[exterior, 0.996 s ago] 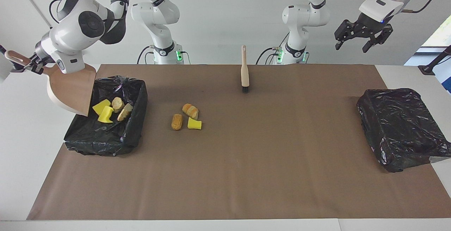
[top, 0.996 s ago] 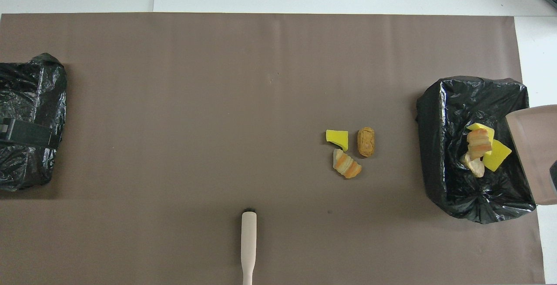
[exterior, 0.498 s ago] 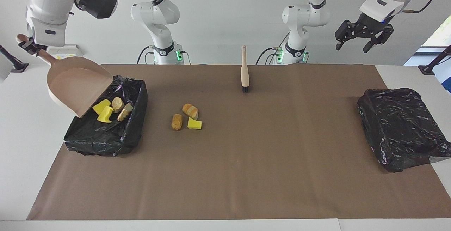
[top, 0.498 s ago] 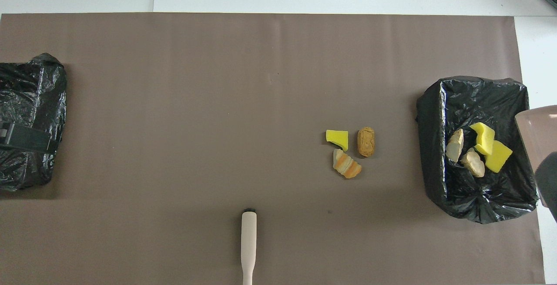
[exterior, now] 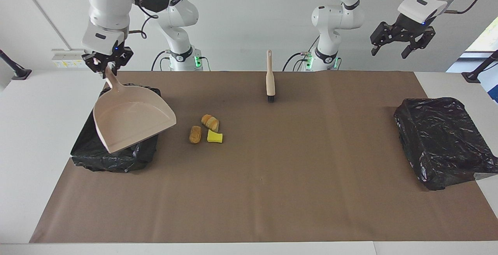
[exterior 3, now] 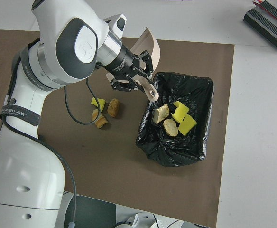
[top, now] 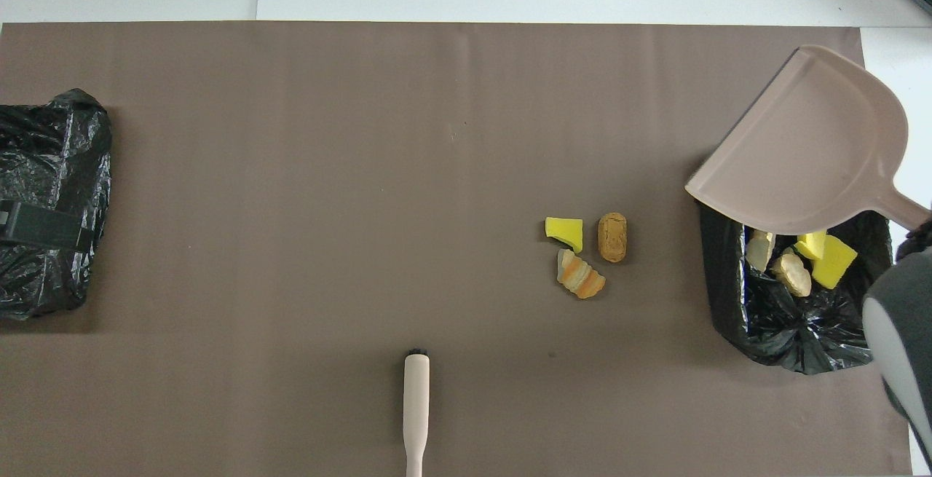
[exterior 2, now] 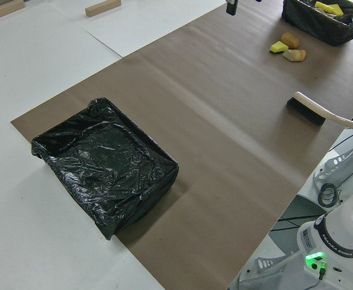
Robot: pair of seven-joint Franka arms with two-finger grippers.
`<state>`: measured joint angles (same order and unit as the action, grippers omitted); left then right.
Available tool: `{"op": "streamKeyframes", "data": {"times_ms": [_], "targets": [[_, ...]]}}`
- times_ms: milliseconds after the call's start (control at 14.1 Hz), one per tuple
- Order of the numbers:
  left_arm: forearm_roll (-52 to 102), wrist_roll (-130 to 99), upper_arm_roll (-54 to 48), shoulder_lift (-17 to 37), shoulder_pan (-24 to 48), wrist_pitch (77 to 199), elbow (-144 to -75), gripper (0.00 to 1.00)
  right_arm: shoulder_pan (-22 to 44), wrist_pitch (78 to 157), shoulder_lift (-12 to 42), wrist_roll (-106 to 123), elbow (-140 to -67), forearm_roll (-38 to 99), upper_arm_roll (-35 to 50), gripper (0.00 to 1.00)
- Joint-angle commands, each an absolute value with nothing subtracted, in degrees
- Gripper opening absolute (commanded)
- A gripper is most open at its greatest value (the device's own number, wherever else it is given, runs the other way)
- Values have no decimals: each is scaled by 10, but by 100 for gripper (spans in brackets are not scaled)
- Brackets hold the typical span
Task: Sweep and dump trash in bin
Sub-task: 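Bring the empty dustpan back to the mat center with the right gripper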
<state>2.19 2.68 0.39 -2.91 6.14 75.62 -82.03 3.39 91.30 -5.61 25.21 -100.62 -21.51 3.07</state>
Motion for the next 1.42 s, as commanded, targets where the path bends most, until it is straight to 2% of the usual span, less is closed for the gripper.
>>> {"op": "streamKeyframes", "data": {"times_ms": [0,214,427,712,1068,1139,1352], "targets": [[10,28,7,-32,66,759,-816,100,58,917,-18,100,-995,-159,46,0],[10,28,7,-32,65,759,-816,100,106,928,46,-56,-950,-93,47,0],[11,28,7,-32,65,759,-816,100,160,989,111,-166,-926,-61,47,0],[10,28,7,-32,66,759,-816,100,219,1076,169,-286,-905,30,47,0],[10,28,7,-32,66,759,-816,100,295,1126,310,-423,-787,96,58,0],[10,28,7,-32,66,759,-816,100,316,1141,327,-425,-778,95,60,0],[10,28,7,-32,66,759,-816,100,333,1171,334,-425,-785,85,59,0]]}}
